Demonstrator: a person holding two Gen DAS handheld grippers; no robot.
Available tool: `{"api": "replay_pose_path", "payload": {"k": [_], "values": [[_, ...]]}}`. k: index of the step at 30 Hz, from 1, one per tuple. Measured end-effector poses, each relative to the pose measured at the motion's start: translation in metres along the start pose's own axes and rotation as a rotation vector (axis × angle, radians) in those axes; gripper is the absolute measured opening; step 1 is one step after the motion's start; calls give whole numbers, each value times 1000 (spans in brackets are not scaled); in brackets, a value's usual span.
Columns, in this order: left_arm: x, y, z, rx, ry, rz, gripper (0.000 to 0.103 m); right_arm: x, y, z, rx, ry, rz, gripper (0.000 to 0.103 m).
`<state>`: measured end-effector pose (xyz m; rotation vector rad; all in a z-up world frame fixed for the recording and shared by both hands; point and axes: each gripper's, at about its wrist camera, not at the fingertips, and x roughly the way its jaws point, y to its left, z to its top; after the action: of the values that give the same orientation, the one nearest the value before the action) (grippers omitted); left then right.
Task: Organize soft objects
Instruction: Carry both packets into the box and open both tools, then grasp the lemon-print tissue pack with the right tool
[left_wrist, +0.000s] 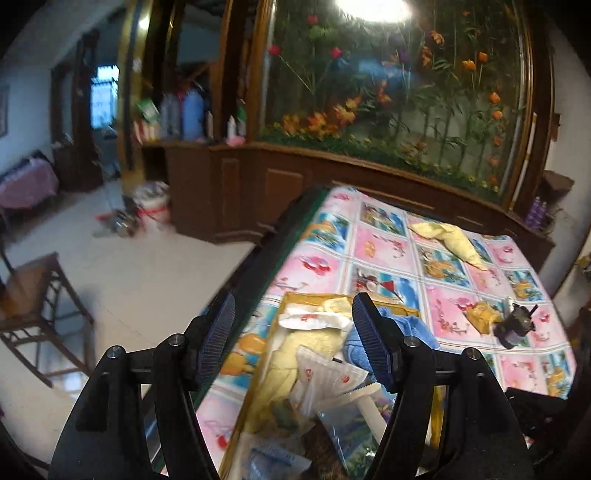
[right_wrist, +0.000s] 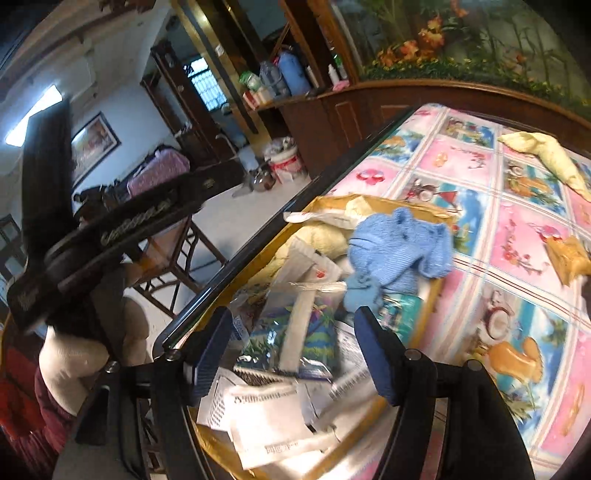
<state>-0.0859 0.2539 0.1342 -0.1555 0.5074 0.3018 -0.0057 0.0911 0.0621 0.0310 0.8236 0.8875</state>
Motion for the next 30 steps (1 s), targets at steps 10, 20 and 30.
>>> {"api": "replay_pose_path", "payload": {"k": [10, 20, 30], "values": [[-45, -43, -41, 28, -58, 185, 81, -47, -51, -35, 154, -110, -72, 71], [-46, -54, -58, 54, 27, 212, 81, -55, -55, -54, 150, -104, -88, 72], [-44, -45, -63, 32, 42, 206, 81, -47, -39, -58, 108, -71, -111, 72]]}}
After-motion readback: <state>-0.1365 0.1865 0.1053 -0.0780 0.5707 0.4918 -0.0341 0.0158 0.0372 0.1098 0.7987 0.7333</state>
